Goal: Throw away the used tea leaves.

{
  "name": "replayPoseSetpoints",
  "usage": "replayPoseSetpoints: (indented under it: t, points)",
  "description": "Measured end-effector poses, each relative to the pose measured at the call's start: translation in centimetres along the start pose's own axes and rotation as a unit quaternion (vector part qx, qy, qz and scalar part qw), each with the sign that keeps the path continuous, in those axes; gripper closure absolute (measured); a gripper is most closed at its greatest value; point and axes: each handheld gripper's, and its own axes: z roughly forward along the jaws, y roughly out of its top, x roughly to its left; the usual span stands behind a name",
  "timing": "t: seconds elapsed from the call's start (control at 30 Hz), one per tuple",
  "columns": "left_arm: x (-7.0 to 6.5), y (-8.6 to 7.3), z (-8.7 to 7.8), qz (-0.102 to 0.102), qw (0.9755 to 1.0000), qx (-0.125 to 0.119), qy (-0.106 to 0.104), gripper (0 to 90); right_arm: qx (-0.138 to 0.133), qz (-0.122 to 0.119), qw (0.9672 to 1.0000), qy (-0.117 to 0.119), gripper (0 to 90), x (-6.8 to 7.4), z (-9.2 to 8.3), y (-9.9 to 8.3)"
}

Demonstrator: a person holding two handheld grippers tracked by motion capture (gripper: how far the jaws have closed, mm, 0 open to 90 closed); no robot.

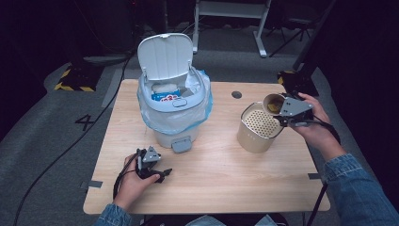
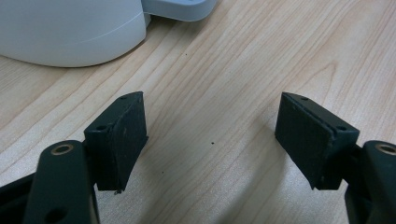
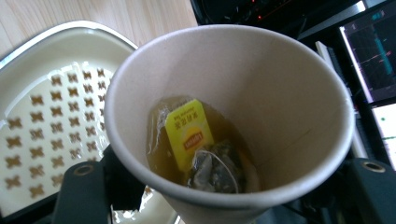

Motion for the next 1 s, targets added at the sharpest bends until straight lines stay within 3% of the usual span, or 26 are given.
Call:
replayPoseSetpoints:
  t: [0.13, 0.2, 0.27, 0.3, 0.33, 0.37, 0.47, 0.5, 0.67, 0.87, 0.93, 1.0]
  points:
    - [0.0, 0.0, 0.0, 0.000, 1.0000, 0.000, 0.000, 25.2, 0.026, -0.045, 0.9986, -0.004, 31.7, 0.5, 0.2, 0.4]
    - [0.0, 0.0, 0.0, 0.000, 1.0000, 0.000, 0.000, 25.2, 0.030, -0.055, 0.9980, -0.011, 31.7, 0.6, 0.2, 0.5]
    - [0.0, 0.0, 0.0, 0.000, 1.0000, 0.000, 0.000, 25.1, 0.042, -0.083, 0.9955, -0.020, 31.7, 0.8, 0.2, 0.7]
    - [0.0, 0.0, 0.0, 0.000, 1.0000, 0.000, 0.000, 25.1, 0.065, -0.125, 0.9893, -0.038, 31.7, 1.0, 0.1, 0.9]
    - [0.0, 0.0, 0.0, 0.000, 1.0000, 0.000, 0.001, 25.1, 0.065, -0.125, 0.9893, -0.038, 31.7, 1.0, 0.1, 0.9]
    - [0.0, 0.0, 0.0, 0.000, 1.0000, 0.000, 0.000, 25.1, 0.078, -0.147, 0.9849, -0.047, 31.7, 1.2, 0.1, 1.1]
    - [0.0, 0.0, 0.0, 0.000, 1.0000, 0.000, 0.001, 25.1, 0.099, -0.185, 0.9760, -0.059, 31.7, 1.7, 0.2, 1.3]
    - [0.0, 0.0, 0.0, 0.000, 1.0000, 0.000, 0.000, 25.1, 0.104, -0.205, 0.9712, -0.061, 31.7, 1.8, 0.3, 1.3]
    - [0.0, 0.0, 0.0, 0.000, 1.0000, 0.000, 0.001, 25.2, 0.126, -0.239, 0.9591, -0.084, 31.7, 2.4, 0.4, 1.2]
    - [0.0, 0.0, 0.0, 0.000, 1.0000, 0.000, 0.001, 25.1, 0.148, -0.303, 0.9346, -0.113, 31.6, 2.6, 0.4, 1.4]
    - [0.0, 0.0, 0.0, 0.000, 1.0000, 0.000, 0.000, 25.2, 0.154, -0.330, 0.9232, -0.123, 31.6, 2.8, 0.4, 1.5]
    - [0.0, 0.0, 0.0, 0.000, 1.0000, 0.000, 0.000, 25.2, 0.157, -0.363, 0.9080, -0.139, 31.4, 3.0, 0.5, 1.5]
